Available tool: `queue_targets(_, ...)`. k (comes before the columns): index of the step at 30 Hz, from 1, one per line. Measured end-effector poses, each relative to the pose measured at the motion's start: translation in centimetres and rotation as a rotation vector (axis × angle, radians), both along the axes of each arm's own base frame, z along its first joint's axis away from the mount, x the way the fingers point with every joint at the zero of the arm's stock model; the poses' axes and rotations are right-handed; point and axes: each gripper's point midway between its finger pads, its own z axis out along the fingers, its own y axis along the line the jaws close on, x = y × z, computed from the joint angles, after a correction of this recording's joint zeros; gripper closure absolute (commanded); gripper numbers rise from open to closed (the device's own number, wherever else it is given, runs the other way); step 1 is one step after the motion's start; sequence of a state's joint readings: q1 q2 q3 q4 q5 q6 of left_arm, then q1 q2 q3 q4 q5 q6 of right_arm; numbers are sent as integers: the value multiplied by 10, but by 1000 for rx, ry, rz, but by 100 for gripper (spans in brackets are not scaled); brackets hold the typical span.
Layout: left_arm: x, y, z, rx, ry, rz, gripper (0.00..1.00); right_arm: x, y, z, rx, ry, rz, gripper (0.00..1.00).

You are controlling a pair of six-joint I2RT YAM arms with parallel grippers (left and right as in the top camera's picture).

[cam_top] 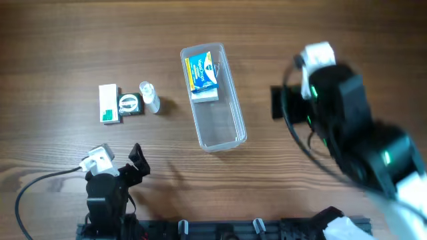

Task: Pack container

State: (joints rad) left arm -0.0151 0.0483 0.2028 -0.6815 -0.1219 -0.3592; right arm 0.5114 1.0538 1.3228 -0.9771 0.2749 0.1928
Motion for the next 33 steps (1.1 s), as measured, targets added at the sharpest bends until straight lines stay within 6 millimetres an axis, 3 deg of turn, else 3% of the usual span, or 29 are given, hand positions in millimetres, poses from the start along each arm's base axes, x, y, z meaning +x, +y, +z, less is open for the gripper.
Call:
queue_targets(5, 0, 0, 0, 0, 0, 0, 0, -34, -28, -23, 22, -91, -44, 0)
queue_targets(13, 0, 0, 0, 0, 0, 0, 0, -37, -55, -33, -47, -93, -169, 0)
queue_targets(25, 0, 0, 0, 0, 0, 0, 0, -18, -50, -64, -144, 17, -190, 0)
queue_targets(33, 0, 0, 0, 0, 0, 0, 0, 1, -41, -109, -256, 168, -188, 0)
